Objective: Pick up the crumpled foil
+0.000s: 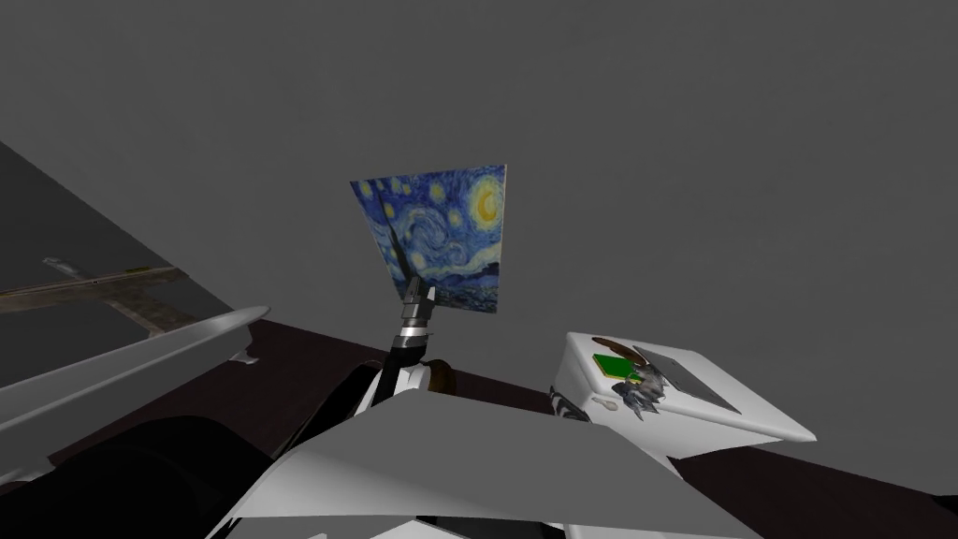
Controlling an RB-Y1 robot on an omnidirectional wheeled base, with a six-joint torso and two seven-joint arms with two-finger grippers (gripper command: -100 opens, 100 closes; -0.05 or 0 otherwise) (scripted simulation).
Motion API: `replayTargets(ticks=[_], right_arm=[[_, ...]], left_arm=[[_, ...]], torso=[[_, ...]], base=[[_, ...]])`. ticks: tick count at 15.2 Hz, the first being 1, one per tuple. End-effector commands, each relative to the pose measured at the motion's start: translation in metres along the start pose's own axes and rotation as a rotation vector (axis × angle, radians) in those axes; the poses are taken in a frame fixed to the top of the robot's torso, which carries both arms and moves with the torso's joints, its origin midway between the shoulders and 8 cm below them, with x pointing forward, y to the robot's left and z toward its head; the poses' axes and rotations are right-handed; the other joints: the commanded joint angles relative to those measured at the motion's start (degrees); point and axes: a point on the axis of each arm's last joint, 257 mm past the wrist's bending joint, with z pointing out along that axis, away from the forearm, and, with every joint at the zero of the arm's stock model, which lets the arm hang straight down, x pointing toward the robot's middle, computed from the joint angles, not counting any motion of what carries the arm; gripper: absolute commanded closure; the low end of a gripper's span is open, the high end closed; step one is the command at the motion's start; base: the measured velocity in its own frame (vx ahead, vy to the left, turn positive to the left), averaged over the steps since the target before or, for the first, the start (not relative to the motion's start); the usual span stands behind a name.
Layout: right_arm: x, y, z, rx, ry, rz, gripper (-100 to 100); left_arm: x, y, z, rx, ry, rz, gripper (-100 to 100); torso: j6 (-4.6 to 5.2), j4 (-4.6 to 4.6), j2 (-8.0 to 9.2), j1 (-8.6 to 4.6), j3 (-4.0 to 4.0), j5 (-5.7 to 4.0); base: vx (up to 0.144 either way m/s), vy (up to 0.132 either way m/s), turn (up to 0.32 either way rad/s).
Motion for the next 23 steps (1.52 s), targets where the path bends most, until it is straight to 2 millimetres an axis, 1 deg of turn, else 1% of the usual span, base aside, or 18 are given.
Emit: replayTargets(ticks=[1, 2, 3, 6, 7, 9, 10, 11, 13, 14, 15, 17, 18, 19, 21, 22, 23], right_arm=[[0.005, -0.013, 0.000, 0.051, 0.005, -0.028, -100], [0.005, -0.016, 0.000, 0.063, 0.007, -0.028, -100], [0.019, -0.030, -0.001, 0.101, 0.017, -0.099, -100], [0.018, -0.042, -0.003, 0.150, 0.013, -0.108, -100], [0.028, -0.055, -0.004, 0.187, 0.016, -0.182, -100], [0.027, -0.066, -0.007, 0.230, 0.013, -0.187, -100], [0.027, -0.067, -0.007, 0.236, 0.014, -0.187, -100], [0.035, -0.080, -0.010, 0.271, 0.012, -0.262, -100], [0.032, -0.090, -0.013, 0.311, 0.008, -0.265, -100], [0.032, -0.091, -0.013, 0.318, 0.008, -0.265, -100], [0.039, -0.104, -0.017, 0.354, 0.004, -0.337, -100], [0.035, -0.112, -0.021, 0.391, -0.002, -0.341, -100], [0.035, -0.113, -0.021, 0.396, -0.002, -0.341, -100], [0.039, -0.124, -0.026, 0.429, -0.014, -0.414, -100], [0.035, -0.133, -0.031, 0.470, -0.019, -0.415, -100], [0.038, -0.141, -0.035, 0.492, -0.032, -0.485, -100], [0.036, -0.145, -0.038, 0.514, -0.038, -0.487, -100]], left_arm=[[0.000, 0.000, 0.000, 0.000, 0.000, 0.000, 0], [0.000, 0.000, 0.000, 0.000, 0.000, 0.000, 0], [0.000, 0.000, 0.000, 0.000, 0.000, 0.000, 0], [0.000, 0.000, 0.000, 0.000, 0.000, 0.000, 0], [0.000, 0.000, 0.000, 0.000, 0.000, 0.000, 0], [0.000, 0.000, 0.000, 0.000, 0.000, 0.000, 0], [0.000, 0.000, 0.000, 0.000, 0.000, 0.000, 0], [0.000, 0.000, 0.000, 0.000, 0.000, 0.000, 0], [0.000, 0.000, 0.000, 0.000, 0.000, 0.000, 0], [0.000, 0.000, 0.000, 0.000, 0.000, 0.000, 0], [0.000, 0.000, 0.000, 0.000, 0.000, 0.000, 0], [0.000, 0.000, 0.000, 0.000, 0.000, 0.000, 0], [0.000, 0.000, 0.000, 0.000, 0.000, 0.000, 0], [0.000, 0.000, 0.000, 0.000, 0.000, 0.000, 0], [0.000, 0.000, 0.000, 0.000, 0.000, 0.000, 0], [0.000, 0.000, 0.000, 0.000, 0.000, 0.000, 0], [0.000, 0.000, 0.000, 0.000, 0.000, 0.000, 0]], torso=[[0.00, 0.00, 0.00, 0.00, 0.00, 0.00], [0.01, 0.00, 0.00, 0.00, 0.00, 0.00], [0.01, 0.00, 0.01, 0.00, 0.01, 0.00], [0.01, 0.00, 0.00, 0.00, 0.00, 0.00], [0.01, 0.00, 0.02, 0.01, 0.01, 0.00], [0.00, 0.00, 0.01, 0.01, 0.01, 0.00], [0.01, 0.00, 0.01, 0.00, 0.01, 0.00], [0.01, 0.01, 0.02, 0.00, 0.01, 0.01], [0.00, 0.00, 0.00, 0.00, 0.00, 0.00], [0.01, 0.00, 0.00, -0.01, 0.00, 0.01], [0.01, 0.00, 0.01, 0.00, 0.01, 0.01], [0.00, 0.00, 0.01, 0.00, 0.00, 0.00], [0.01, 0.00, 0.00, 0.00, 0.00, 0.00], [0.01, 0.01, 0.01, 0.01, 0.01, 0.01], [0.00, 0.00, 0.00, 0.00, 0.00, 0.00], [0.01, 0.00, 0.00, 0.00, 0.00, 0.00], [0.00, 0.00, 0.00, 0.00, 0.00, 0.00]], base=[[0.017, -0.005, 0.029], [0.010, -0.002, -0.006], [0.016, -0.001, 0.093], [0.015, -0.004, 0.045], [0.013, -0.001, 0.088], [0.016, -0.003, 0.070], [0.010, -0.004, -0.005], [0.015, -0.005, 0.077], [0.018, -0.006, 0.070], [0.012, -0.004, 0.003], [0.016, -0.003, 0.078], [0.018, -0.004, 0.067], [0.010, -0.004, -0.001], [0.016, -0.004, 0.079], [0.018, -0.007, 0.068], [0.021, -0.004, 0.084], [0.019, -0.018, 0.073]])
